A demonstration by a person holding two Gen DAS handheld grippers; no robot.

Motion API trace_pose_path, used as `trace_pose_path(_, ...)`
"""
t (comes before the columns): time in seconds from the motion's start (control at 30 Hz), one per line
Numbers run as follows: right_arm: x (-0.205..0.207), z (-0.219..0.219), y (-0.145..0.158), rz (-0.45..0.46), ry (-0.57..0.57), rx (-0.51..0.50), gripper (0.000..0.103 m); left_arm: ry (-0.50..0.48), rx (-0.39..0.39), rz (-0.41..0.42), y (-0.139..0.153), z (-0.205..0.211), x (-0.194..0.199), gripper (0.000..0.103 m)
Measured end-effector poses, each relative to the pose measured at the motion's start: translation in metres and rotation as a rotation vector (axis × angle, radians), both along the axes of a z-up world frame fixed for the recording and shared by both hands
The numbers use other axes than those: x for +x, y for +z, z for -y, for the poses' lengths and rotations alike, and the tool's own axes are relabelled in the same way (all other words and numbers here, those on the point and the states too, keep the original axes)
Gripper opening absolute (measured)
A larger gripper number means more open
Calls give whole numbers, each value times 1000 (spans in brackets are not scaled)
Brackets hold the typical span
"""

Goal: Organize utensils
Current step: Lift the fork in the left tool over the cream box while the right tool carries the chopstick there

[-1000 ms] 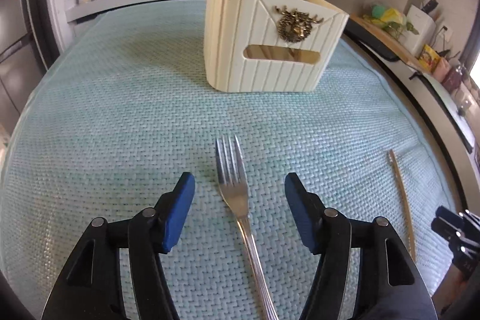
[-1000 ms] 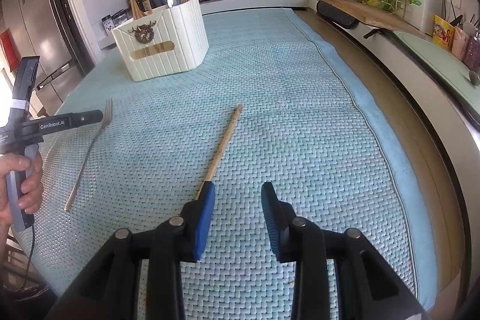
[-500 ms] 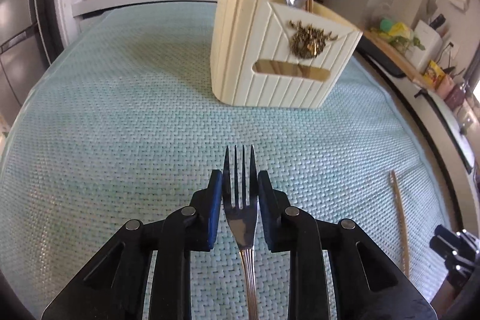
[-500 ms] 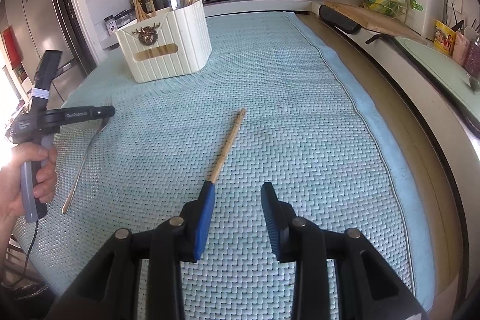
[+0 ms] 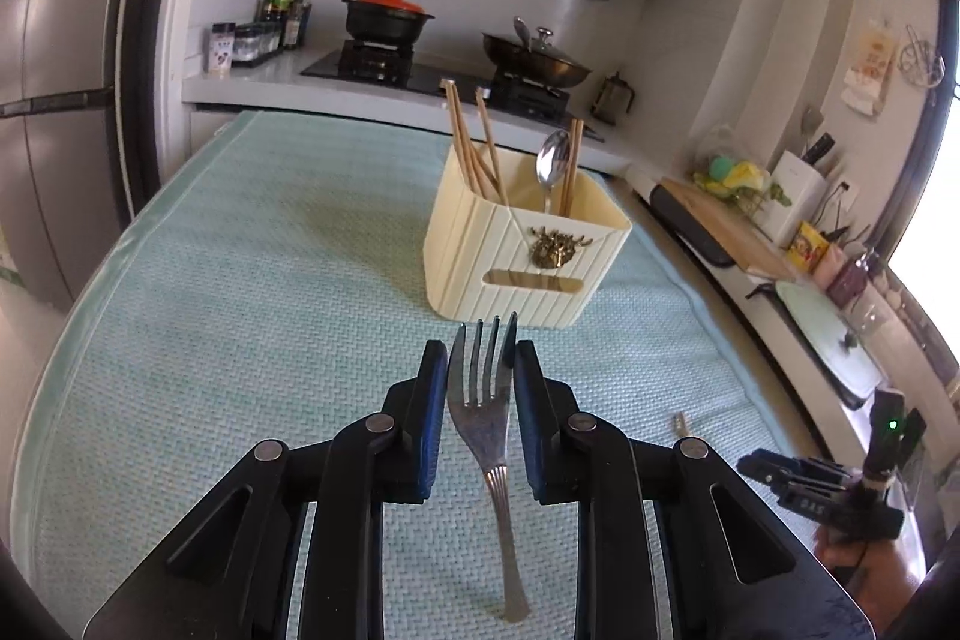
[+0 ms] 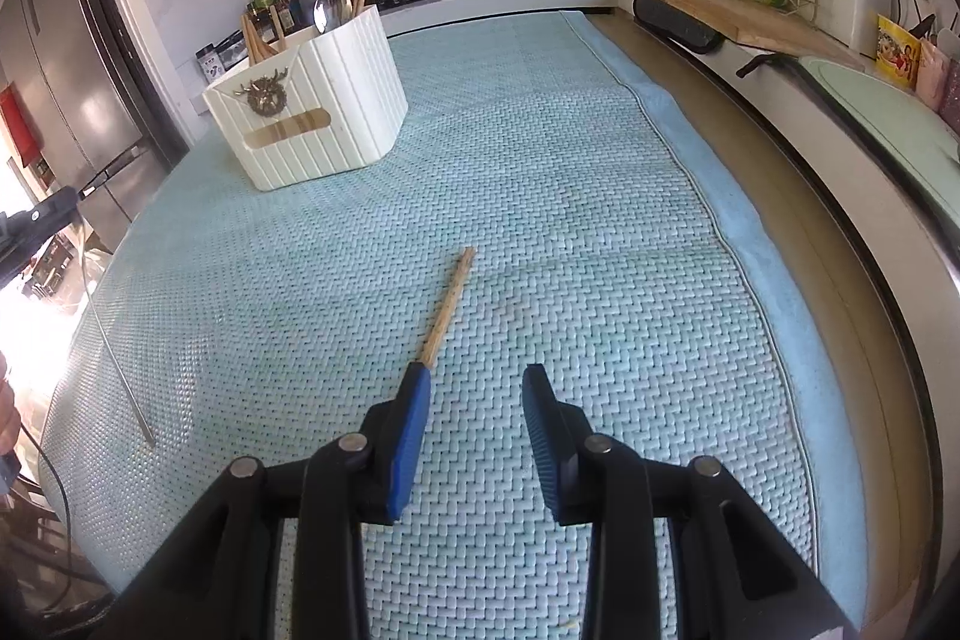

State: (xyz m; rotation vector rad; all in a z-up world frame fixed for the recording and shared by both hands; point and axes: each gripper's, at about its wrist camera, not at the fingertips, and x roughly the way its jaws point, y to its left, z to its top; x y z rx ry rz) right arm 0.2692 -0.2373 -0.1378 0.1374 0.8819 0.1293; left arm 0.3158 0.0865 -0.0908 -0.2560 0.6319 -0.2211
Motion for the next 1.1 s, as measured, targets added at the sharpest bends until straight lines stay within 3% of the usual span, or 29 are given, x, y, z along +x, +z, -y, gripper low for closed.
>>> trace_pose_path(0.23, 38, -21, -15, -87, 3, 18, 33, 3, -16, 25, 1, 3, -13, 21)
trace_pose_path(0.37, 54, -50, -28, -115, 15, -109, 33, -5, -9, 38, 2, 5, -15, 21)
trace_pose_path(0.4, 56, -54, -28, -123, 12, -125, 30, -6, -11, 38, 3, 5, -15, 21)
trace_pose_path(0.47, 56, -57, -27, -134, 8, -112, 8, -10, -12, 43, 4, 5, -16, 20)
trace_pose_path(0.57, 53, -60, -25, -133, 16, -120, 7, -15, -3, 52, 7, 7, -18, 20)
trace_pose_path(0.7, 37, -54, -6, -70, 6, -88, 7, -23, 11, 64, 10, 10, -20, 18)
trace_pose_path(0.73, 32, -51, 1, -47, 3, -71, 7, -29, 13, 65, 11, 11, -20, 3)
trace_pose_path(0.87, 15, -42, 31, 27, 8, -34, 7, -37, 21, 66, 13, 14, -20, 3)
trace_pose_path(1.1, 4, -30, 56, 93, 27, -2, 7, -48, 3, 52, 9, 16, -18, 1)
